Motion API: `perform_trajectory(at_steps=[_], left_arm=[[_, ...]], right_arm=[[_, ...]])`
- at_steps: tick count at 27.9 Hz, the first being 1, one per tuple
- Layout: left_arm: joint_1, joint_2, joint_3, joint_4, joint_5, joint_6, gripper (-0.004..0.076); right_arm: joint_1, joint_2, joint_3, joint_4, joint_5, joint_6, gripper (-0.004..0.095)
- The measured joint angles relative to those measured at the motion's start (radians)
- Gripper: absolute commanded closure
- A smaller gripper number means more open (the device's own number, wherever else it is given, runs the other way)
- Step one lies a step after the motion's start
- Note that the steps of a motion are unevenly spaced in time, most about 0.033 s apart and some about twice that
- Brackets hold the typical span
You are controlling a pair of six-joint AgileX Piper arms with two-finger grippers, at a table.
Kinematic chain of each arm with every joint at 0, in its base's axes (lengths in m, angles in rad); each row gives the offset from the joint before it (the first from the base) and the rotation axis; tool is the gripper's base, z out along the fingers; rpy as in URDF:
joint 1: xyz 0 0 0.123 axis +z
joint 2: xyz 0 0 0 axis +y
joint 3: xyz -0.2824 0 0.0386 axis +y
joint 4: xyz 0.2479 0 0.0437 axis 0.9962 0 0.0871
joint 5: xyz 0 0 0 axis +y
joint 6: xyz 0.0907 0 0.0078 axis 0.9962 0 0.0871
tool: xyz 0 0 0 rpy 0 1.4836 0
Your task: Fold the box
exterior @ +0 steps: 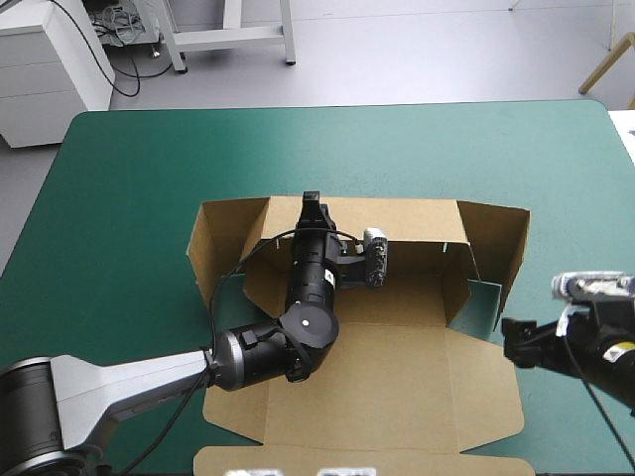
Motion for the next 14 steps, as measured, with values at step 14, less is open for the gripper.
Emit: perform_trajectory(at_steps=[14], left_arm=[[0.0, 0.0, 0.0, 0.0, -0.009, 0.0, 0.0734]], right_arm=[[0.0, 0.679, -0.717, 0.05, 0.042, -0.004, 0.013]])
